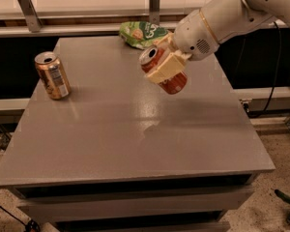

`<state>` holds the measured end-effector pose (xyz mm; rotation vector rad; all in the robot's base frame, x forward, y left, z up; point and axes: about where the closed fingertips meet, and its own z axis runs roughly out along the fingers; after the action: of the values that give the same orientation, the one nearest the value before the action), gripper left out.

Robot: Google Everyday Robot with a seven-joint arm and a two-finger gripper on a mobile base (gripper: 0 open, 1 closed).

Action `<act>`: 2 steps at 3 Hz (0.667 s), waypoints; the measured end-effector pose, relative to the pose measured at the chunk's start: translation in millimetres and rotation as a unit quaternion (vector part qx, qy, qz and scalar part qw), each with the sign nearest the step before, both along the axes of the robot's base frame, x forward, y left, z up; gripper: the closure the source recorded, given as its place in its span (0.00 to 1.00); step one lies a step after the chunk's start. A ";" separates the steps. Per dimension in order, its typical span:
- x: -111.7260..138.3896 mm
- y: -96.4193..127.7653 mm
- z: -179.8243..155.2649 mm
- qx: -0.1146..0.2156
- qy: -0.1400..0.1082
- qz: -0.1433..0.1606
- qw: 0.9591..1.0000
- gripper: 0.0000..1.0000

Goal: Place coke can upright

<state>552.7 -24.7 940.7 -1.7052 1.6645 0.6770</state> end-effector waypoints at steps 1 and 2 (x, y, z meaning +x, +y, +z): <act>2.6 6.1 -23.8 0.090 0.016 0.009 0.996 1.00; -5.7 22.2 -19.5 0.232 0.036 0.026 0.972 1.00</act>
Offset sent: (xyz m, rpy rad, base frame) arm -0.0192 0.0259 0.0128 0.9147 0.1478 0.1068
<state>546.9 -2.6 921.3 -1.4024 1.3716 1.0699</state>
